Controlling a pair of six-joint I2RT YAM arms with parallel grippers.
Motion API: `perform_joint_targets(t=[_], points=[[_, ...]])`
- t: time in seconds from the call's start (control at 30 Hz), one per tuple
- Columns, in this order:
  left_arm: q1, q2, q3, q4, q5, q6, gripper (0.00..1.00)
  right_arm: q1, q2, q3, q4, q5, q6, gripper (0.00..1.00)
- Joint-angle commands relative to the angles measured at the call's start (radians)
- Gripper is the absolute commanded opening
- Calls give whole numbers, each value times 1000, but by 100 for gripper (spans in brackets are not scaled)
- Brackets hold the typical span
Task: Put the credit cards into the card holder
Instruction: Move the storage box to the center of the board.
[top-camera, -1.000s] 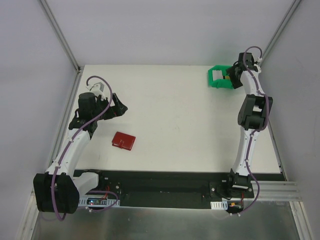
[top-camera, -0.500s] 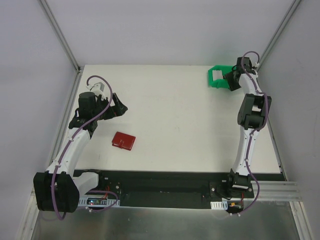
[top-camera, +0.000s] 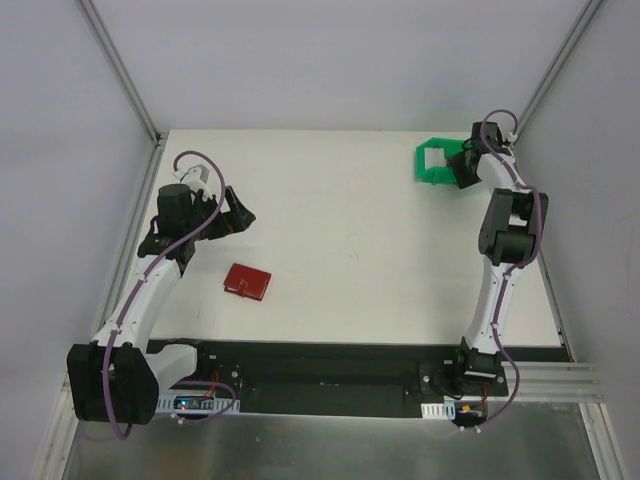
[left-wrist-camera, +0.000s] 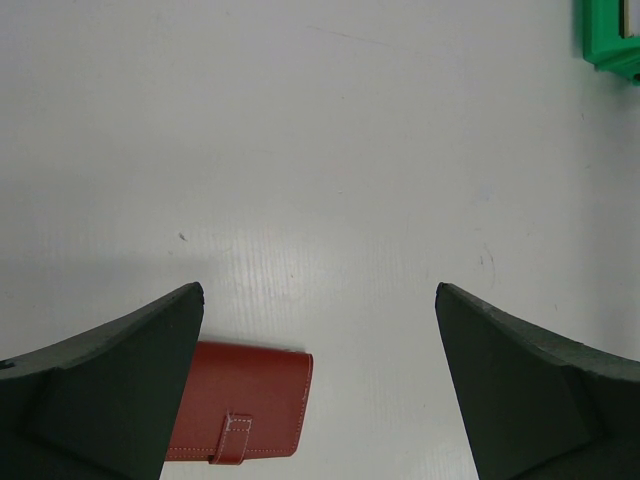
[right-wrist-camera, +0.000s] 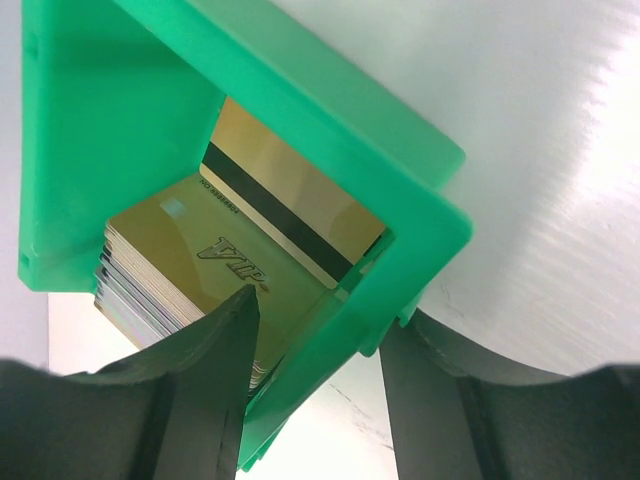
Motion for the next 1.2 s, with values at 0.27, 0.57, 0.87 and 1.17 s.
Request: perform_joint_targets(t=[0.27,0.57,0.87,1.17], points=[[4,-60,10,1,13,5,99,86,-207,-202,32,-5,17,49],[5,-110,-23,-13,12,-18,99,161,-303,-371,81,-11,37,48],[5,-169,-65,-33,12,-41,99,253,-346,-451,93,-6,31,48],[4,-193,-132,-43,-21,-107,99,332,-405,-537,112,-6,48,48]])
